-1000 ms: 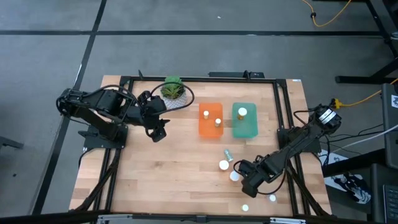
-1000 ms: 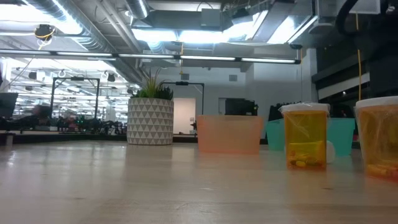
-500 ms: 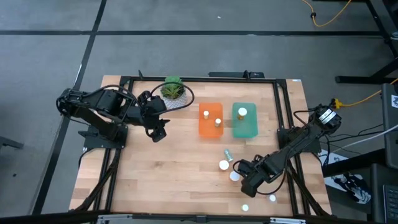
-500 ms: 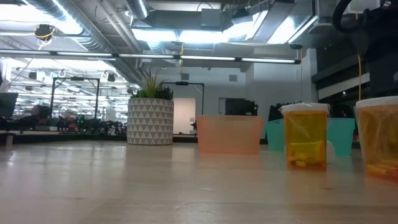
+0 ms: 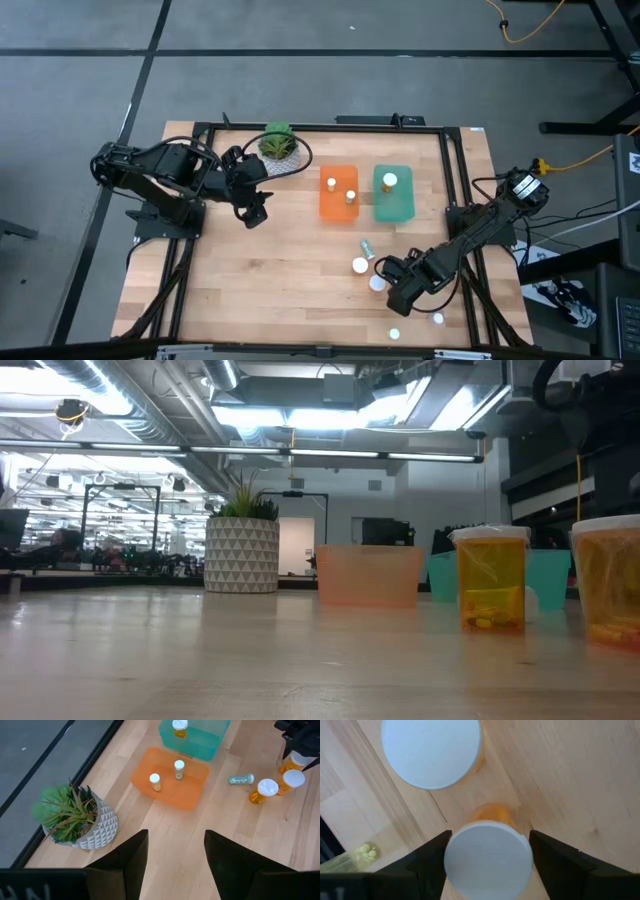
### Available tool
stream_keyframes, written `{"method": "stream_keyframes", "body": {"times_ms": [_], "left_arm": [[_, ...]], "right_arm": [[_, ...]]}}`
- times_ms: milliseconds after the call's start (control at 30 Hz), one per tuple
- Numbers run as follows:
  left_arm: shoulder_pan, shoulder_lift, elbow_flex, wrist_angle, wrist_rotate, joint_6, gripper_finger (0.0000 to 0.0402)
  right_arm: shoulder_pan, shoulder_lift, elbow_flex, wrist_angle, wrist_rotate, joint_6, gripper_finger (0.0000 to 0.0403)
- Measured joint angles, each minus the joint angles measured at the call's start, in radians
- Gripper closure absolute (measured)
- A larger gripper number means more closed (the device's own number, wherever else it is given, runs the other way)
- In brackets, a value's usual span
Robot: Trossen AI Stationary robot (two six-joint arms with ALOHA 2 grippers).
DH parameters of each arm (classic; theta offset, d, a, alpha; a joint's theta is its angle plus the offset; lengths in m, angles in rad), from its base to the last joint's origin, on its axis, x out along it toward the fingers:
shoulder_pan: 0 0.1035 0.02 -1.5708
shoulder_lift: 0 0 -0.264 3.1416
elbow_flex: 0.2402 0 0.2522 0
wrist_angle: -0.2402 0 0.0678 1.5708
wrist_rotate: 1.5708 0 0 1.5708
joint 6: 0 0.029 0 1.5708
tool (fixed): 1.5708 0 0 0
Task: Pick and place medicine bottles into bin by pill shape (circle, oval)
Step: Put the large orange bottle into the green bin
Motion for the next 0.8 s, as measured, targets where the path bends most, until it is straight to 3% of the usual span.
{"method": "stream_keyframes", "body": {"times_ms": [267,533,800], "left_arm": [[0.0,0.0,0.0,0.0,0.0,0.0,0.0215],[0.0,0.0,0.0,0.0,0.0,0.0,0.0214],[0.0,0.0,0.0,0.0,0.0,0.0,0.0214]], "right_arm": [[0.0,-0.001,0.001,0.001,0.0,0.002,0.0201],[0.0,-0.001,0.001,-0.001,0.0,0.037,0.0188],[0.0,-0.001,0.001,-0.002,0.0,0.065,0.0203]]}}
